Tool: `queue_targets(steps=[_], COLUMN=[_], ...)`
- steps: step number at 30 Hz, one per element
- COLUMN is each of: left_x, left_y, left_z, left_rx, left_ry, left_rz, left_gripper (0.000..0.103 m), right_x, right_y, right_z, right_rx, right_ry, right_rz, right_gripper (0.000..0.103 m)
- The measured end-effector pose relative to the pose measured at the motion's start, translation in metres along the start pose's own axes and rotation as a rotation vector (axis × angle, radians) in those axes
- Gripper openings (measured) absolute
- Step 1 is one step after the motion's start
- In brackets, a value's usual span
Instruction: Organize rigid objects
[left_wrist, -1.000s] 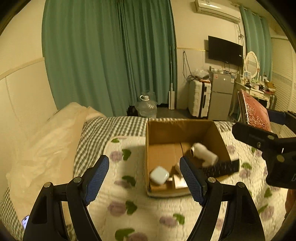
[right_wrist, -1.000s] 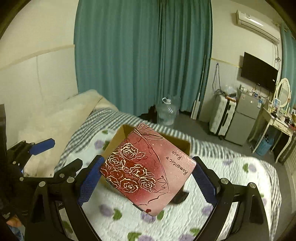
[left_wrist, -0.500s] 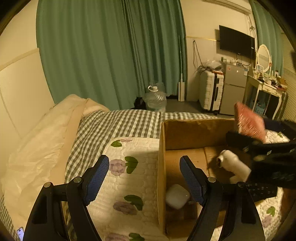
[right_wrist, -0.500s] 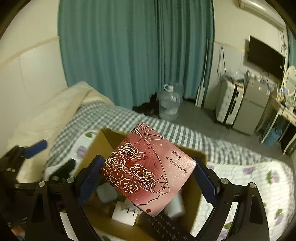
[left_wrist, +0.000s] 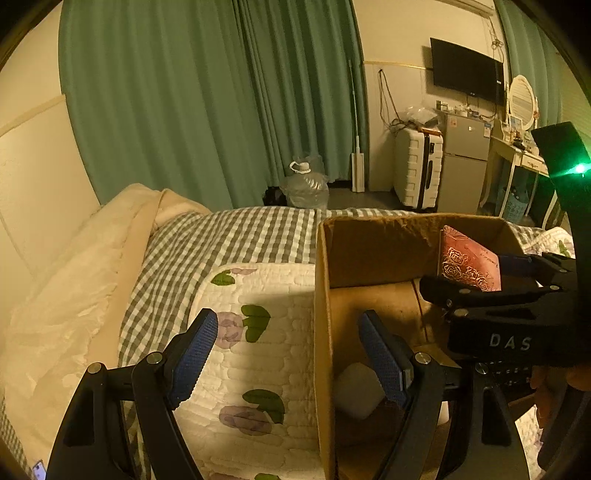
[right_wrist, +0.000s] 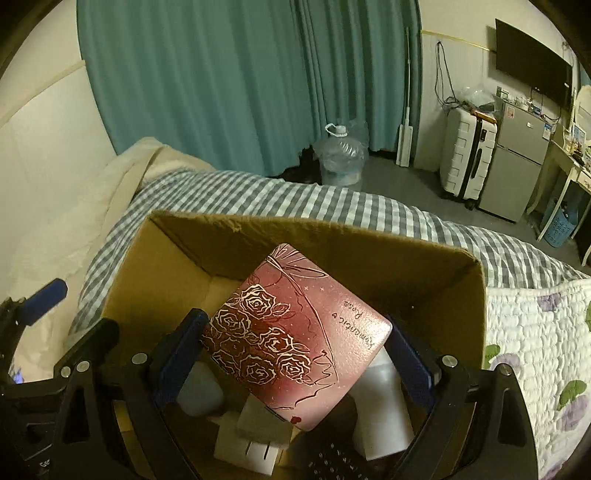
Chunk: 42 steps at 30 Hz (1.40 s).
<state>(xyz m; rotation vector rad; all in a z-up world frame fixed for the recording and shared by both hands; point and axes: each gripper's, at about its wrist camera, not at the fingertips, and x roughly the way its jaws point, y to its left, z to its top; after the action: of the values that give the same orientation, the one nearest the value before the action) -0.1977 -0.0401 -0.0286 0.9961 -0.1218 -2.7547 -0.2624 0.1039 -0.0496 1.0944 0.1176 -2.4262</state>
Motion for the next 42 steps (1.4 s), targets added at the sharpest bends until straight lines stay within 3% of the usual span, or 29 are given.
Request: queue_targets(steps=[5, 7, 13, 19, 26, 33, 42], left_x=[-0.032, -0.046, -0.096, -0.163, -0.236, -0.241, -0.202], left_y=[-0.003, -0.003, 0.000, -0.003, -0.003, -0.015, -0.029], left_z=[0.012, 0.017, 0.027, 0.035, 0.033, 0.002, -0.040], left_rx=[0.004, 0.000, -0.001, 0.000, -0.029, 0.010, 0.065], left_ry=[-0.047, -0.066, -0.122, -0.232, -0.395, -0.417, -0.372], left_rz=[0.002, 0.003, 0.014, 0.008, -0.025, -0.059, -0.085], left_gripper=[0.081, 0.081, 0.081, 0.081, 0.081, 0.084, 0.084], right_x=[-0.025, -0.038, -0.079, -0.161, -0.269, -0.311, -0.272], right_y=[-0.002, -0.001, 0.000, 0.006, 0.018, 0.019, 0.015], right_z=[0.003, 0.007, 0.018, 0.019, -0.001, -0.048, -0.100], right_rx=[0.001, 0.002, 0.029, 0.001, -0.056, -0.034, -0.008], right_ry=[-0.028, -0.046, -0.095, -0.197, -0.380, -0.486, -0.490], right_rz=[-0.051, -0.056, -0.075, -0.129, -0.184, -0.211, -0.225], right_gripper=[0.095, 0.103, 0.103, 0.103, 0.103, 0.103, 0.103])
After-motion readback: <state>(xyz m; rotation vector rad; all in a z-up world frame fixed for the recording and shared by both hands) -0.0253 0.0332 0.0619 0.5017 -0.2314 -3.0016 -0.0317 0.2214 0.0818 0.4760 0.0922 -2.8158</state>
